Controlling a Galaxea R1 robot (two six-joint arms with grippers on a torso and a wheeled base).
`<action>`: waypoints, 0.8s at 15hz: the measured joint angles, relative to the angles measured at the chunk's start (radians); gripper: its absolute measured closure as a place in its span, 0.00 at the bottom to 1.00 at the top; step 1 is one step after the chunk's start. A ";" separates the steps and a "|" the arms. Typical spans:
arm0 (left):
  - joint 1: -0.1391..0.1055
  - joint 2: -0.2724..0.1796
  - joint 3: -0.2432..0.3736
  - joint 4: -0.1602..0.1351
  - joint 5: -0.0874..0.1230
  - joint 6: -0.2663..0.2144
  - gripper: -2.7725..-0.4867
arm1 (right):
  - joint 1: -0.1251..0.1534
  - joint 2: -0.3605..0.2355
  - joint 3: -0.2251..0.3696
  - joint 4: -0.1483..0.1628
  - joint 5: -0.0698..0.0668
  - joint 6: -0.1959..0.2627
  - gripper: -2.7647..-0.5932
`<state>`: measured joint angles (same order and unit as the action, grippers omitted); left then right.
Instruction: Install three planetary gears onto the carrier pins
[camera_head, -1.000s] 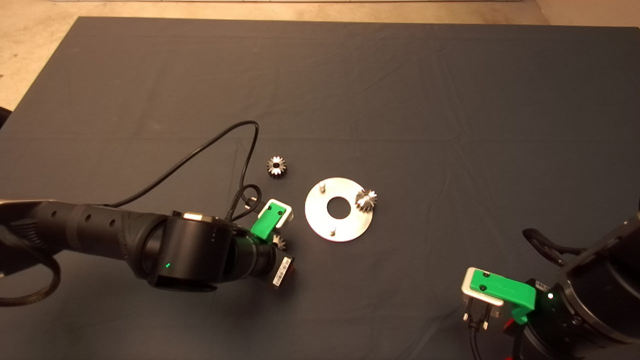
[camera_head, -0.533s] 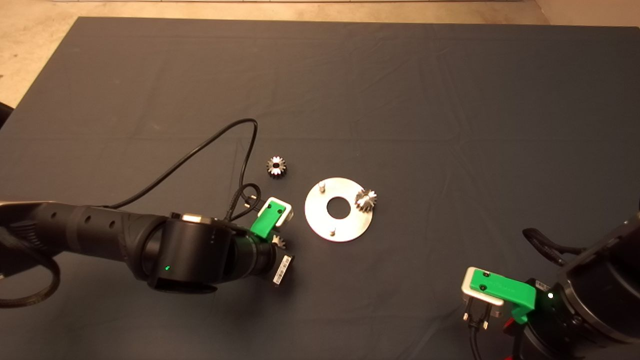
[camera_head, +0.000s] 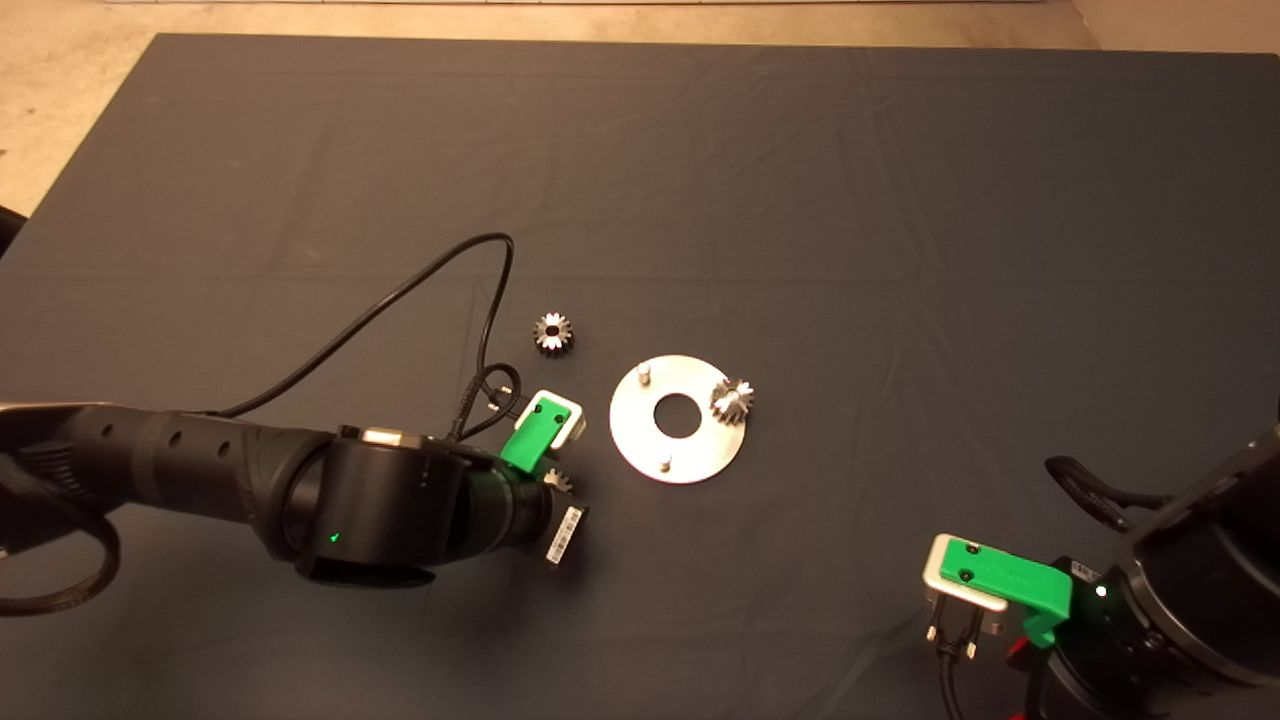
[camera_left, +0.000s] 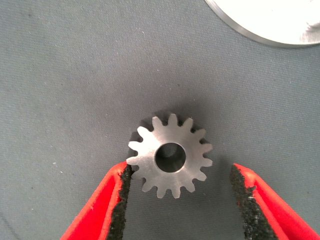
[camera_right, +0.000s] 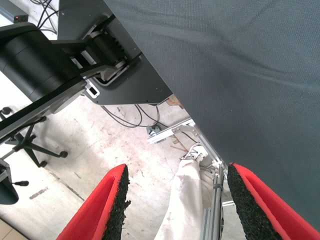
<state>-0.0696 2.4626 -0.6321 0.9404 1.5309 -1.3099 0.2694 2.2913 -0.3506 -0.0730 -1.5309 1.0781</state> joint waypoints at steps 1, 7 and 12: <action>0.000 0.000 0.000 0.006 0.000 0.000 0.67 | 0.000 0.000 0.000 0.000 0.000 0.000 0.61; 0.000 0.000 0.000 0.030 -0.001 -0.001 0.68 | 0.000 0.000 0.000 0.000 0.000 0.000 0.61; 0.000 0.000 0.000 0.047 0.000 -0.001 0.74 | 0.000 0.000 0.000 0.000 0.000 -0.003 0.61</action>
<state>-0.0696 2.4626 -0.6321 0.9870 1.5313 -1.3113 0.2698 2.2913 -0.3506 -0.0726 -1.5309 1.0747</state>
